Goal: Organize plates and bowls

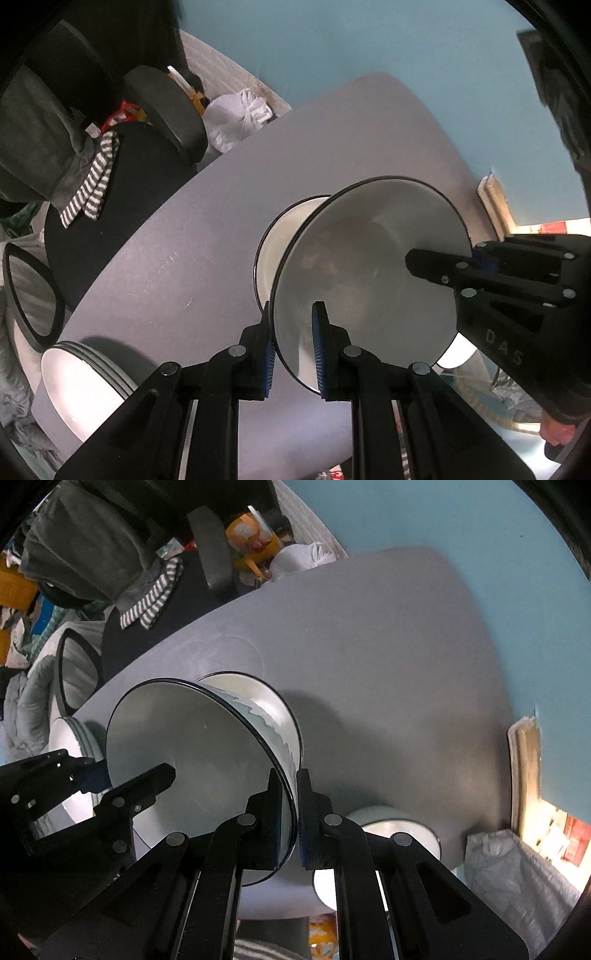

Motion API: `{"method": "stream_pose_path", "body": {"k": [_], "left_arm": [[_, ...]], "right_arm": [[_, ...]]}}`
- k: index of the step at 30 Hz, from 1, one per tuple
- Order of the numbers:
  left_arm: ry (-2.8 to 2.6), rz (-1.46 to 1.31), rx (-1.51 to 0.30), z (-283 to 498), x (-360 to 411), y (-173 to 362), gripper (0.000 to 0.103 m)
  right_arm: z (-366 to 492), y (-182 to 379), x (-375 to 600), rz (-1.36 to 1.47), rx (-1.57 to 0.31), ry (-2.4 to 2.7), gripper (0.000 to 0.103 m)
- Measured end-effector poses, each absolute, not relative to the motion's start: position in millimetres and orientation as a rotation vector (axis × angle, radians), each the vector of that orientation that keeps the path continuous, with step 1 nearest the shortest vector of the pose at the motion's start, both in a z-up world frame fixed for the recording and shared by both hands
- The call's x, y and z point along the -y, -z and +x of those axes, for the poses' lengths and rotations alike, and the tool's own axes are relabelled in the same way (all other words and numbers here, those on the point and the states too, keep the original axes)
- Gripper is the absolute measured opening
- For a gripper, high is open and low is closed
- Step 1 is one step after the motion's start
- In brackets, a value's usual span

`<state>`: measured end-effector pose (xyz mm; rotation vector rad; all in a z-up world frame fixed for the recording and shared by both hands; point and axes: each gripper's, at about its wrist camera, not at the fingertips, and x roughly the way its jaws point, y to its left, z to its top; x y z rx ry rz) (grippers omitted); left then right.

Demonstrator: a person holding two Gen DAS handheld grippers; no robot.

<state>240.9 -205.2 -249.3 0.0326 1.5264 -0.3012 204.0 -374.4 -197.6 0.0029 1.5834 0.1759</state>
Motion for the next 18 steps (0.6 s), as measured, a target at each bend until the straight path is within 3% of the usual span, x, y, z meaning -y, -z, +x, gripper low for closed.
{"method": "stream_pose_path", "body": {"k": [15,18], "left_arm": [[0.265,0.036,-1.550,255.5,202.2,263.7,0.017],[0.251,0.044,-1.547,255.0,201.0,264.2,0.021]], "right_arm": [[217.5,211.8,369.1,-0.040,-1.637,-0.199,0.008],[217.9,209.9,368.4,-0.060,-1.628,-0.181,0.011]]}}
